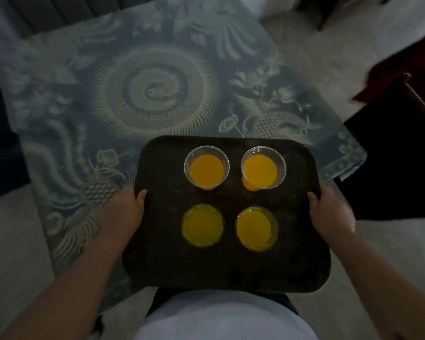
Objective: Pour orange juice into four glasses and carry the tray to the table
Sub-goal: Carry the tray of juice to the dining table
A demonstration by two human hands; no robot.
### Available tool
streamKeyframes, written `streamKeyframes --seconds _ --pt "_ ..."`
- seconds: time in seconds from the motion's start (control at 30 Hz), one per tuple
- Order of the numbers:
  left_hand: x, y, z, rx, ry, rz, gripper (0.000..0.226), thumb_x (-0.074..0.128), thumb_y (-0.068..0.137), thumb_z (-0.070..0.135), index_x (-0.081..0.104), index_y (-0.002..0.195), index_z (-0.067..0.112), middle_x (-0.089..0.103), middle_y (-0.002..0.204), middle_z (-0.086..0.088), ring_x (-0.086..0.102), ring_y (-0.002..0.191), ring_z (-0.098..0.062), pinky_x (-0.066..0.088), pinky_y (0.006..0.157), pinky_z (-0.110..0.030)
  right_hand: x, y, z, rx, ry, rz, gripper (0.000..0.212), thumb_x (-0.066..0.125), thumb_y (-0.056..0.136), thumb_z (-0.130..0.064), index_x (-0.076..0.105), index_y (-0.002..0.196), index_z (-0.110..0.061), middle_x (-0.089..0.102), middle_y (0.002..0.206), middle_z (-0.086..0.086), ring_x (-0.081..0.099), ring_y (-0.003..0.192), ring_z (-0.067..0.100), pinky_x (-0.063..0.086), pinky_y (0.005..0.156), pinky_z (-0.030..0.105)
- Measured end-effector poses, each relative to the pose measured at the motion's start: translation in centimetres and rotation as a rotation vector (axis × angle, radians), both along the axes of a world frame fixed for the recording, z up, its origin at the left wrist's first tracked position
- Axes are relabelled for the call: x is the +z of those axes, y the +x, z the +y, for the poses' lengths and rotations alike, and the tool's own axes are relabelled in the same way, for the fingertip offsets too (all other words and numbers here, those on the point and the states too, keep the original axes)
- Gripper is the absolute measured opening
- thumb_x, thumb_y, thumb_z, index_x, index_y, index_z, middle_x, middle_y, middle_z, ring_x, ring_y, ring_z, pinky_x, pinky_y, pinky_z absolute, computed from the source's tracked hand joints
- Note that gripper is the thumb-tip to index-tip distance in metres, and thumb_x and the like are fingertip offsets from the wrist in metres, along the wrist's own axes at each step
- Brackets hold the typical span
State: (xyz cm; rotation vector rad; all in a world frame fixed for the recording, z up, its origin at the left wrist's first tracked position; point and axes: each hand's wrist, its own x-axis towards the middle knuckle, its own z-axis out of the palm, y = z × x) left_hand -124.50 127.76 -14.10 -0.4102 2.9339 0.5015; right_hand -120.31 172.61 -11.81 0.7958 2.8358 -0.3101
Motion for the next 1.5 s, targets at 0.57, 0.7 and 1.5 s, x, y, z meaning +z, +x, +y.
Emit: streamKeyframes --seconds 0.57,0.7,1.5 --pt "-1.4 -0.1 -1.0 0.429 -0.071 0.034 0.047 0.043 0.100 0.044 0.057 0.092 -0.001 0.062 0.085 -0.025 0.060 0.076 -0.040 0.049 0.065 -0.045 -2.3 -20.6 -3.6 0.496 0.004 0.064 0.031 0.040 0.097 -0.043 0.047 0.093 -0.014 0.046 0.070 0.003 0.050 0.063 0.029 0.036 0.060 0.037" --pt "-1.3 -0.7 -1.3 0.457 -0.085 0.033 0.045 0.045 0.100 0.043 0.055 0.091 0.000 0.061 0.085 -0.025 0.061 0.078 -0.041 0.042 0.063 -0.040 -2.9 -22.5 -4.7 0.524 0.003 0.072 0.036 0.041 0.097 -0.043 0.052 0.097 -0.009 0.060 0.082 0.015 0.063 0.079 0.038 0.040 0.063 0.038" --pt "-2.6 -2.0 -2.4 0.466 -0.092 -0.032 0.035 0.043 0.099 0.045 0.042 0.081 0.016 0.043 0.066 -0.001 0.045 0.062 -0.023 0.037 0.059 -0.036 -3.9 -23.0 -6.6 0.503 0.088 0.036 0.035 0.037 0.095 -0.048 0.048 0.103 -0.015 0.066 0.092 0.019 0.065 0.083 0.039 0.047 0.067 0.046"
